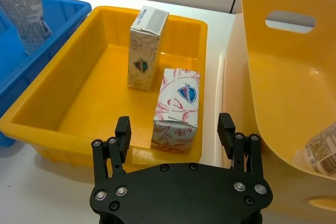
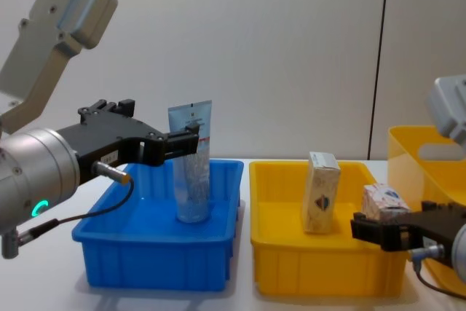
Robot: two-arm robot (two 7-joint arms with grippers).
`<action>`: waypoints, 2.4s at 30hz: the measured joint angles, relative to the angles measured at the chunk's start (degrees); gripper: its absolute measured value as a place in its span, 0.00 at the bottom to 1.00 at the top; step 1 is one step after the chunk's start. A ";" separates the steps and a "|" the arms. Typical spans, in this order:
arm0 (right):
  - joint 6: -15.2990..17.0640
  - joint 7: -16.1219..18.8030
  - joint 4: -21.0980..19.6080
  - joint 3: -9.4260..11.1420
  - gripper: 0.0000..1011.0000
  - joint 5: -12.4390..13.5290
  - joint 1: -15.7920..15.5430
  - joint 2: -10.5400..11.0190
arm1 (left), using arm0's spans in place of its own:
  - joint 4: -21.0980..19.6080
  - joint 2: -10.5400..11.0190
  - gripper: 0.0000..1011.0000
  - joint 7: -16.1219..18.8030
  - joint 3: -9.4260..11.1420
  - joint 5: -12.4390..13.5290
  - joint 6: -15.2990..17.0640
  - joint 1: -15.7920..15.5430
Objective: Bimanual collaborative sorting of washing and personal care products
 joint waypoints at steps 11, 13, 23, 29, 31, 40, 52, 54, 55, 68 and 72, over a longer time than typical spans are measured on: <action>0.65 0.57 0.32 -0.26 0.99 -0.32 0.54 -0.67 | 0.00 0.00 0.99 0.00 0.00 0.00 0.00 0.00; 0.75 0.58 0.48 -0.28 0.99 -0.47 0.73 -0.86 | 0.00 0.00 0.99 0.00 0.00 0.00 0.00 0.00; 0.96 0.02 1.40 -0.34 0.99 -1.42 1.51 -1.71 | 0.00 0.00 0.99 0.00 0.00 0.00 0.00 0.00; 0.96 -0.68 2.29 -0.24 0.99 -2.07 2.10 -2.30 | 0.00 0.00 0.99 0.00 0.00 0.00 0.00 0.00; 0.94 -0.93 2.62 -0.19 0.99 -2.34 2.34 -2.50 | 0.00 0.00 0.99 0.00 0.00 0.00 0.00 0.00; 0.82 -1.52 3.68 -0.07 0.94 -3.12 3.07 -3.05 | 0.00 0.00 0.99 0.00 0.00 0.00 0.00 0.00; 0.71 -1.90 4.38 0.00 0.57 -3.61 3.54 -3.39 | 0.00 0.00 0.99 0.00 0.00 0.00 0.00 0.00; 0.69 -1.94 4.46 0.02 0.52 -3.64 3.58 -3.43 | 0.00 0.00 0.99 0.00 0.00 0.00 0.00 0.00; 0.69 -1.95 4.48 0.02 0.49 -3.65 3.59 -3.44 | 0.00 0.00 0.99 0.00 0.00 0.00 0.00 0.00; -0.64 -1.58 4.17 0.37 0.32 -3.50 3.55 -3.70 | 0.00 -0.01 0.99 0.00 0.00 0.01 0.00 0.00; -2.33 -0.93 3.25 0.76 0.32 -2.68 3.50 -4.01 | 0.00 0.00 0.99 0.00 0.00 0.00 0.00 0.00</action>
